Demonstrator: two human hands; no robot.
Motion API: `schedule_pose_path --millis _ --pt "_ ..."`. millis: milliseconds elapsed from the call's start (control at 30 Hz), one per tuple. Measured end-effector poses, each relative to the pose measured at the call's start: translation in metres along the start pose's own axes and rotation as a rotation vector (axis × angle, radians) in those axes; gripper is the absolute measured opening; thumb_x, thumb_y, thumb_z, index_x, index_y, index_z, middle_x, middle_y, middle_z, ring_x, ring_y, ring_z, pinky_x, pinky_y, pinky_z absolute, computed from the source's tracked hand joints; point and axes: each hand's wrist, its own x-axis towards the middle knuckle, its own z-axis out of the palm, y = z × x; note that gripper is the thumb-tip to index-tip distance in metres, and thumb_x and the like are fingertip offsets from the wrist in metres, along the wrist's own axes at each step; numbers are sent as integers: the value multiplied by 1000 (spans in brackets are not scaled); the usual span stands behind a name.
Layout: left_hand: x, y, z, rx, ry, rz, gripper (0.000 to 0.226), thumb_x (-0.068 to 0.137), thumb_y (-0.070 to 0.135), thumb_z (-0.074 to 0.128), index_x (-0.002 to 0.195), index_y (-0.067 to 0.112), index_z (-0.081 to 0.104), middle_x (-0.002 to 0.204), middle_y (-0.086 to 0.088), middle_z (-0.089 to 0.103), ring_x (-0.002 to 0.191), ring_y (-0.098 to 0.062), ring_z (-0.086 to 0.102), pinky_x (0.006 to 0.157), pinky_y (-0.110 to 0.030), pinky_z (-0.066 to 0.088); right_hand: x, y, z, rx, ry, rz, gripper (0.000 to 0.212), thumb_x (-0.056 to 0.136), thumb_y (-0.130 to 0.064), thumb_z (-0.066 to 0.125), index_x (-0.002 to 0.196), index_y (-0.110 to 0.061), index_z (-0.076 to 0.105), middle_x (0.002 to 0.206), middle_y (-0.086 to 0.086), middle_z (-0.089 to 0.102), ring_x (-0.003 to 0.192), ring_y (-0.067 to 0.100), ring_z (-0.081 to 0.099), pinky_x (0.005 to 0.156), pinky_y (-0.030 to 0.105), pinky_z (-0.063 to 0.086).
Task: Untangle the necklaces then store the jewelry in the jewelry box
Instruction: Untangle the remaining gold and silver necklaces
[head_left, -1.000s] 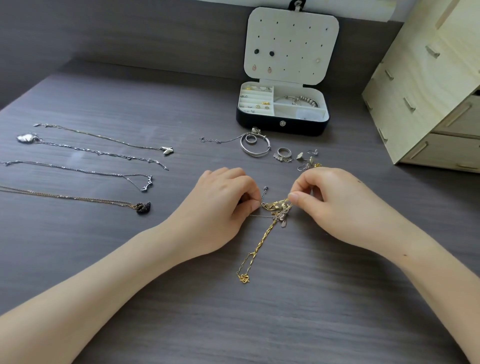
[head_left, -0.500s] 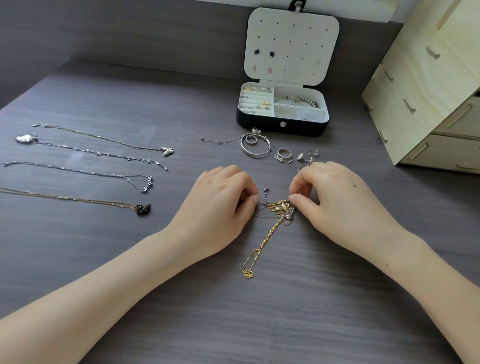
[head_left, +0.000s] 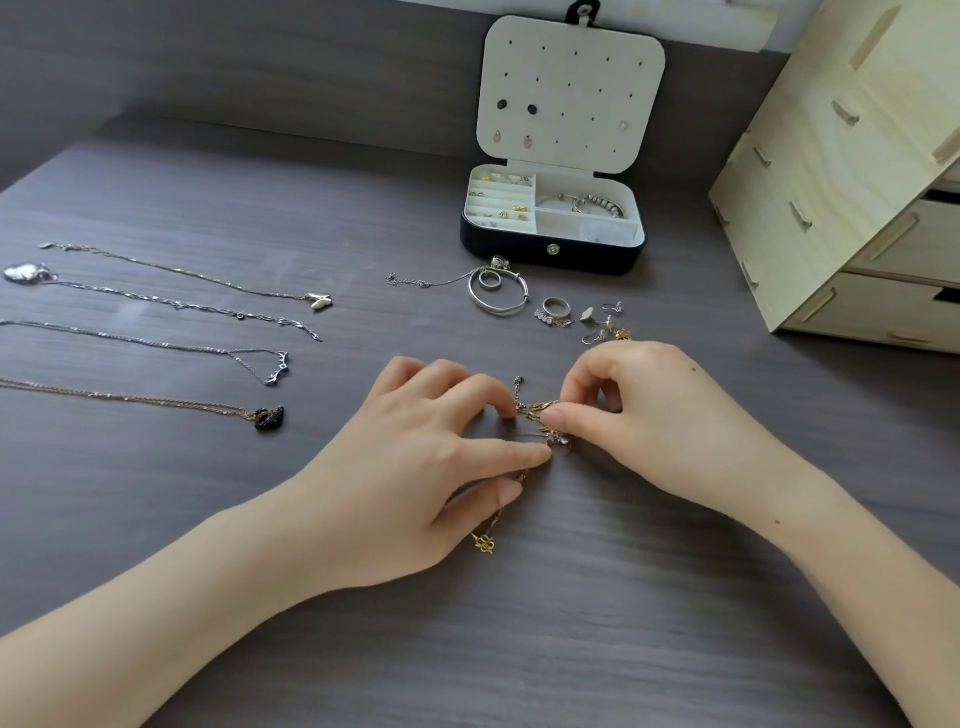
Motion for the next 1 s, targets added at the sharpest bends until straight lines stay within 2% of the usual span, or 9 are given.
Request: schedule_pose_path --millis 133,300,567,700,867,933,1000 --pt "-2 -2 -5 7 -67 -11 32 91 48 41 116 46 62 118 3 57 103 -22 52 88 -36 31 3 3 -11 217 1 43 19 78 -34 71 65 -24 61 57 -12 57 54 -2 50 54 13 37" --pt "-2 -5 -12 -39 -101 -11 30 89 52 43 111 51 63 116 7 57 103 -18 51 91 -32 26 7 7 -14 473 86 80 16 85 -23 65 73 -15 58 69 -4 70 58 1 56 55 10 41" --pt "-4 -8 -18 -171 -160 16 26 80 58 51 101 56 65 122 14 54 109 -12 47 98 -30 22 14 16 -8 660 268 149 18 90 -14 61 74 -14 53 66 -3 71 53 3 56 51 15 41" --pt "-5 -10 -21 -222 -183 29 24 79 60 53 100 56 65 125 17 52 112 -8 46 103 -32 20 16 19 -5 643 330 167 18 89 -14 63 74 -15 52 62 -3 69 52 4 55 51 19 43" --pt "-4 -11 -23 -265 -186 23 23 79 61 54 97 56 66 124 20 51 111 -6 45 103 -33 20 16 20 0 437 331 127 19 86 -15 66 72 -19 54 66 0 69 51 1 53 57 19 41" --pt "-3 -13 -23 -273 -176 26 22 79 61 53 96 55 67 122 21 51 110 -6 46 102 -34 22 15 19 1 346 314 110 15 84 -17 68 76 -20 56 68 -3 68 56 5 54 58 18 41" --pt "-3 -13 -24 -287 -156 21 22 80 60 52 93 53 69 119 22 53 108 -6 48 99 -35 24 13 18 2 253 294 84 9 83 -20 69 83 -22 60 71 -7 66 64 9 58 66 23 45"
